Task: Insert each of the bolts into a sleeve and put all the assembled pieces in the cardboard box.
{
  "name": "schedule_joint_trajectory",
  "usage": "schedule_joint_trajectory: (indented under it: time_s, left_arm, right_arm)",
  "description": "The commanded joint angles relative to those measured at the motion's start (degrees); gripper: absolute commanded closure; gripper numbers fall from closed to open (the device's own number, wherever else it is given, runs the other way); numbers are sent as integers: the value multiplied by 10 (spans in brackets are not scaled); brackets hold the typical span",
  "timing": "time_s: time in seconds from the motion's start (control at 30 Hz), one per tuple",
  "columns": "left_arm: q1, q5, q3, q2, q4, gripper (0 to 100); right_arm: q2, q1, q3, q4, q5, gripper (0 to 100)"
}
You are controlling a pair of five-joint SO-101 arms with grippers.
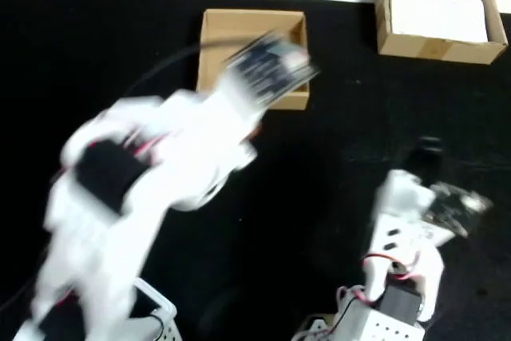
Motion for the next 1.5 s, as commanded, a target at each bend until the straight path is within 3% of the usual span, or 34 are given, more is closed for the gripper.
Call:
schedule_joint_trajectory:
  time_s: [0.0,0.33,0.47,0.6,0.73,0.87,1.07,1.17,1.47]
  left_arm:
    - [-29,12,123,-100,0,990]
    - [-64,12,472,-335,-15,990]
    - [-64,14,610,-496,-182,990]
    - [-62,15,778,-668,-385,990]
    - [-73,56,870,-705,-473,990]
    - [-80,207,886,-660,-556,990]
    - [-57,313,838,-573,-695,990]
    - [-56,333,778,-505,-734,990]
    - [-19,335,545,-266,-789,990]
  right_arm:
    - [-1,-76,-58,97,-6,991]
    - [0,-308,-153,366,-3,991]
    - [4,-360,-148,383,3,991]
    - [-1,-415,-102,388,106,991]
    - [-1,-421,-54,329,146,991]
    - [-1,-421,3,213,154,991]
    - [-1,-421,111,-42,151,991]
    - [-1,-421,169,-156,151,991]
    - [5,-421,174,-174,111,991]
